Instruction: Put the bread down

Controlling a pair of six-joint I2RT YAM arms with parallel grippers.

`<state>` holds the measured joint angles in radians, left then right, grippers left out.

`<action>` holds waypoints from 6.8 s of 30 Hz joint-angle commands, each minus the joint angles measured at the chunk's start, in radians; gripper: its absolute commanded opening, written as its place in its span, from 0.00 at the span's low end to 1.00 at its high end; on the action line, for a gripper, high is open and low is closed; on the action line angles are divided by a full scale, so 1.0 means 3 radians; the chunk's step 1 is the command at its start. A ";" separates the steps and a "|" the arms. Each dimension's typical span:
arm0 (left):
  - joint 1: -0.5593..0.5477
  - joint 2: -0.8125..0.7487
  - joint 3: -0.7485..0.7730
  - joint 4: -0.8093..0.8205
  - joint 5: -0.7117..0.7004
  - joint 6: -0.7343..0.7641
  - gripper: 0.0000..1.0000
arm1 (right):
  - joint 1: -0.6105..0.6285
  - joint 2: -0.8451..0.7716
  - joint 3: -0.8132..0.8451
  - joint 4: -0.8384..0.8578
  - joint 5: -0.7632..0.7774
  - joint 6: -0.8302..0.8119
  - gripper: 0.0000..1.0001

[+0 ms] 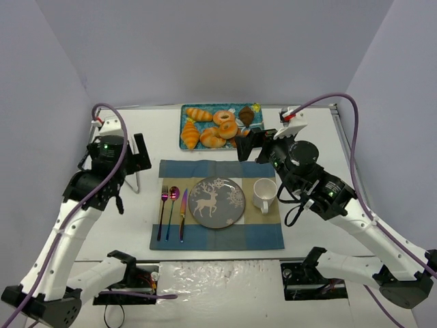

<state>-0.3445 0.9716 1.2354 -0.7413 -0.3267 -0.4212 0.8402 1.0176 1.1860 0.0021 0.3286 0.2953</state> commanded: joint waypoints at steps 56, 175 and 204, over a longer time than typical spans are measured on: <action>0.1130 0.2758 -0.0162 0.1071 0.0014 -0.0726 0.97 | -0.0031 -0.0358 -0.0898 0.0650 -0.0019 -0.0067 1.00; 0.1184 0.1970 0.0226 0.0744 0.0422 -0.0203 0.42 | -0.0060 -0.0406 -0.1166 0.0690 -0.0103 0.0386 1.00; 0.0222 0.1729 0.1132 0.0324 0.0371 0.0112 0.42 | -0.0060 -0.0565 -0.0996 0.0319 0.0171 0.0379 1.00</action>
<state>-0.2278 1.5124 1.4881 -0.6481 -0.2284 -0.4198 0.8253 0.8667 0.8157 0.0790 0.3278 0.4011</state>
